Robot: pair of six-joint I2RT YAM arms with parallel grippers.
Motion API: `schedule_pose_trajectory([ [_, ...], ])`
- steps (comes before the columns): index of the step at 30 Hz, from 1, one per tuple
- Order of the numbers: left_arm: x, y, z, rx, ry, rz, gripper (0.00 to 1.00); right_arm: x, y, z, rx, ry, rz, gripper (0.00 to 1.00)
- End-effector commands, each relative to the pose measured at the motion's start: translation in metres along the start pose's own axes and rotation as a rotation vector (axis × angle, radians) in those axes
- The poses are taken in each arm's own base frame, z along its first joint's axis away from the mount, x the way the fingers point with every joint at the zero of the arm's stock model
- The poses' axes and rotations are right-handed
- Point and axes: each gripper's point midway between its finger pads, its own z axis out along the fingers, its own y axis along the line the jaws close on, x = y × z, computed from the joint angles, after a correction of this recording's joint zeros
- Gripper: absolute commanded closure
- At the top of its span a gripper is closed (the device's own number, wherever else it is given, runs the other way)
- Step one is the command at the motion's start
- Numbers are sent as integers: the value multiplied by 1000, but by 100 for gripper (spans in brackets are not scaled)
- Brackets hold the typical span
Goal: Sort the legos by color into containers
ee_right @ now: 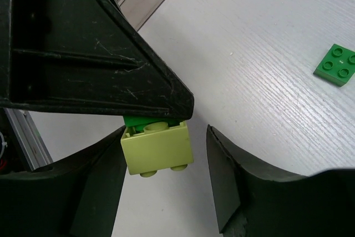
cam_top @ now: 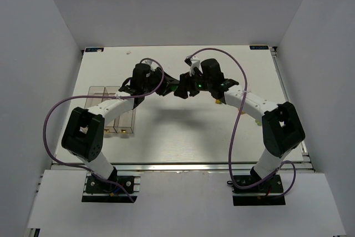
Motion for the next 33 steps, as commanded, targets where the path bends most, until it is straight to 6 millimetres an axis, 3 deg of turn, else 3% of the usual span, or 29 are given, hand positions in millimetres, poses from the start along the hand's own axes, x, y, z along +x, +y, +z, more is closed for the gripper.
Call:
schedule_pose_trajectory([
  [1,0,-25,-14,71,-10,28,97,-32,8,-2,-20,-82,-70,39],
  [9,0,-21,-11,56,-3,25,97,-36,16,-4,-72,-111,-136,45],
  [12,0,-19,-9,51,-3,22,97,-35,19,-4,-97,-113,-162,64],
  [13,0,-19,-9,50,-2,21,97,-35,21,-4,-110,-111,-165,79],
  [16,-5,-19,-10,36,-16,29,97,-30,22,-4,-133,-97,-172,100],
  [19,-18,-14,-16,10,-47,37,97,-24,21,-8,-136,-89,-185,100],
  [26,-72,-1,-46,-20,-172,23,100,-11,19,-18,-149,-72,-204,100],
  [33,-97,17,-78,-113,-236,27,100,-5,20,-21,-163,-56,-219,100],
])
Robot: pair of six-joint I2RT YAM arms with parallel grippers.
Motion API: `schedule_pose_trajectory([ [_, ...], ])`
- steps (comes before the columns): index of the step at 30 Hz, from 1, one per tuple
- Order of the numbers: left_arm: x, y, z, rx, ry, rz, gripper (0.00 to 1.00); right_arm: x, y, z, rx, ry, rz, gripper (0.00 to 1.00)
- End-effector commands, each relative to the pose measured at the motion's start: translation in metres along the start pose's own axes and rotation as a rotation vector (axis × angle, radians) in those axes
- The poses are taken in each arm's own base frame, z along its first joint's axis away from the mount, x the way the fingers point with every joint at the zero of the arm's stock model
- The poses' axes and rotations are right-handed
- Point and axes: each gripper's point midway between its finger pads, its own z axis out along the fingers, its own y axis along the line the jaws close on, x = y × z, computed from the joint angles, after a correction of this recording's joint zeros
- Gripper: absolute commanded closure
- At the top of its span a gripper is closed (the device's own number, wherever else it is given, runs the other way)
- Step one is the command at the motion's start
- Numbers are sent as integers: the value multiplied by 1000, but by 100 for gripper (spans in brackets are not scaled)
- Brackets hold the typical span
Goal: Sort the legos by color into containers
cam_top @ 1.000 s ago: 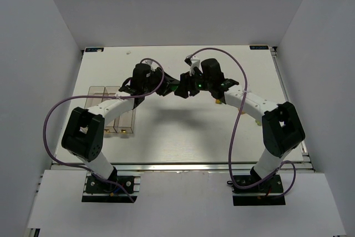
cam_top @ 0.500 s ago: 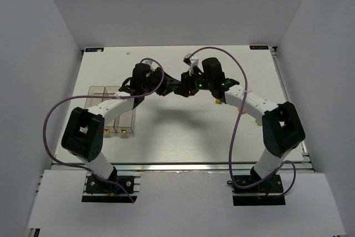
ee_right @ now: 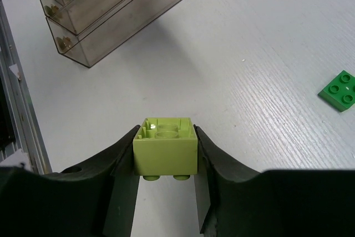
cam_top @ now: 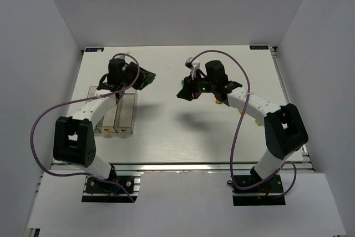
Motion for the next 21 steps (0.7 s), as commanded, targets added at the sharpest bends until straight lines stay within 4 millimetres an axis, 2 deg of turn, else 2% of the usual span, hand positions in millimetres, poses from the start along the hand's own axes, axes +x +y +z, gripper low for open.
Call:
schedule_pose_trajectory([
  [1,-16,-16,-29,-3,-60,82,100,-13,11,-10,-35,-36,-86,100],
  [3,-23,-10,-37,-45,-83,102,100,-11,11,-11,-41,-27,-111,100],
  [6,-32,16,-55,-187,-114,121,100,-4,16,-11,-82,-4,-157,100],
  [7,-40,23,-61,-225,-146,121,100,-3,18,-12,-97,1,-169,100],
  [11,-50,38,-82,-304,-192,145,100,7,27,-13,-166,31,-222,100],
  [15,-55,47,-98,-347,-223,148,100,10,32,-13,-205,41,-247,100],
  [21,-58,52,-106,-368,-239,150,100,12,37,-14,-237,47,-264,100],
])
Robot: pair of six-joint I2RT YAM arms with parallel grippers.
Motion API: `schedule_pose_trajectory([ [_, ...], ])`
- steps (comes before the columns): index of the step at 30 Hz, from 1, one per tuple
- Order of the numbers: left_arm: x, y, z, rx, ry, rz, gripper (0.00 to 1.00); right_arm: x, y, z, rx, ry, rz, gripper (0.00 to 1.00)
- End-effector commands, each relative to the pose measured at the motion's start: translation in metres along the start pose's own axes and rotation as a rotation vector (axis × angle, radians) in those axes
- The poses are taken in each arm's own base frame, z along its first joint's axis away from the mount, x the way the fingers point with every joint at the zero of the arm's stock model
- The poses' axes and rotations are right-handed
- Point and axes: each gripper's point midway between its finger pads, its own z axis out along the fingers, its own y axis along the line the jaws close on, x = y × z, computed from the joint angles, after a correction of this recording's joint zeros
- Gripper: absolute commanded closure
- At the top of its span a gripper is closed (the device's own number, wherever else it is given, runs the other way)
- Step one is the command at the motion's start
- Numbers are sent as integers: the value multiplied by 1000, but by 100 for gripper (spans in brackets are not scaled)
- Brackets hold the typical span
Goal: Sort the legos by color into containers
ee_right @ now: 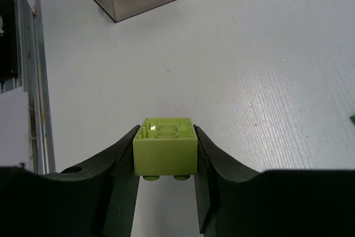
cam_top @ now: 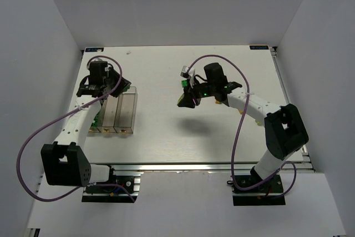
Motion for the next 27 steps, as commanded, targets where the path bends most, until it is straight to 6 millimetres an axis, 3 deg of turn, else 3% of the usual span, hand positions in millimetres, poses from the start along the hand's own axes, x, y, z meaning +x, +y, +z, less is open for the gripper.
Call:
schedule_pose_trajectory([
  [1,-9,4,-14,-18,-39,27,100,-15,12,-5,-46,-28,-68,100],
  [24,-19,33,-25,-104,-71,51,100,-7,19,0,-51,-1,-96,100],
  [27,-29,43,-26,-126,-90,29,100,-6,20,1,-53,4,-99,100],
])
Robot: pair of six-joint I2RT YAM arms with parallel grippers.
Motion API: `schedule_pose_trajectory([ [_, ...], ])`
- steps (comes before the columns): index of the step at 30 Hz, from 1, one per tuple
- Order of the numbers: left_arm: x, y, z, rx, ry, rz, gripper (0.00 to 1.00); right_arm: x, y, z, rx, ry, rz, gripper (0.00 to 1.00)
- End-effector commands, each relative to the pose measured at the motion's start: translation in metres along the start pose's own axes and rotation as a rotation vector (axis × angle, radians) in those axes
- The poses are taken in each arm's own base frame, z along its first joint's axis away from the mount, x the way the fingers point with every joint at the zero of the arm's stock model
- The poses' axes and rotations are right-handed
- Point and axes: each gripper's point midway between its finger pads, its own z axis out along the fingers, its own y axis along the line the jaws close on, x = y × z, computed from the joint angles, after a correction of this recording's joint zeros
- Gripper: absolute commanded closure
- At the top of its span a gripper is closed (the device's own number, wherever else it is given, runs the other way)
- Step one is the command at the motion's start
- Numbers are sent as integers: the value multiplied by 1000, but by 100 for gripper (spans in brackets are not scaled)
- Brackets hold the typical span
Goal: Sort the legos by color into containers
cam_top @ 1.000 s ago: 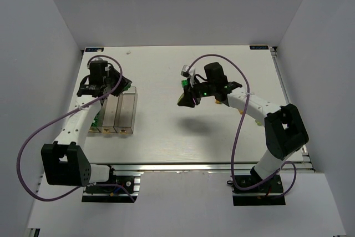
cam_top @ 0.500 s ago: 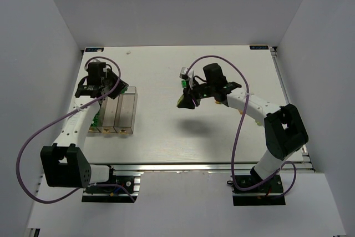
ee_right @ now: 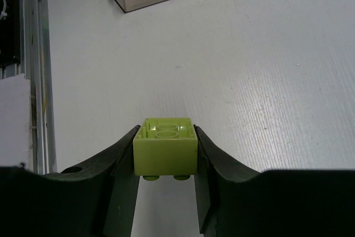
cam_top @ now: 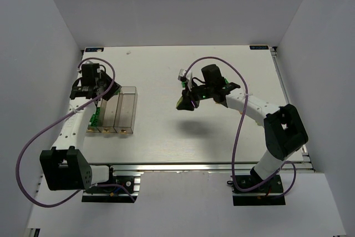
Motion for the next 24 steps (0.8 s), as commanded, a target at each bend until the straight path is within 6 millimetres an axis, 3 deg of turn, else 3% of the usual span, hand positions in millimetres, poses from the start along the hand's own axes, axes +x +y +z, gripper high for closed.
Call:
schedule_pose_trajectory([
  [1,-12,7,-11,-7,-45,2,100,-12,6,-5,-6,-22,-50,100],
  [24,-30,35,-14,-88,-89,6,100,-17,6,8,-30,16,-187,100],
])
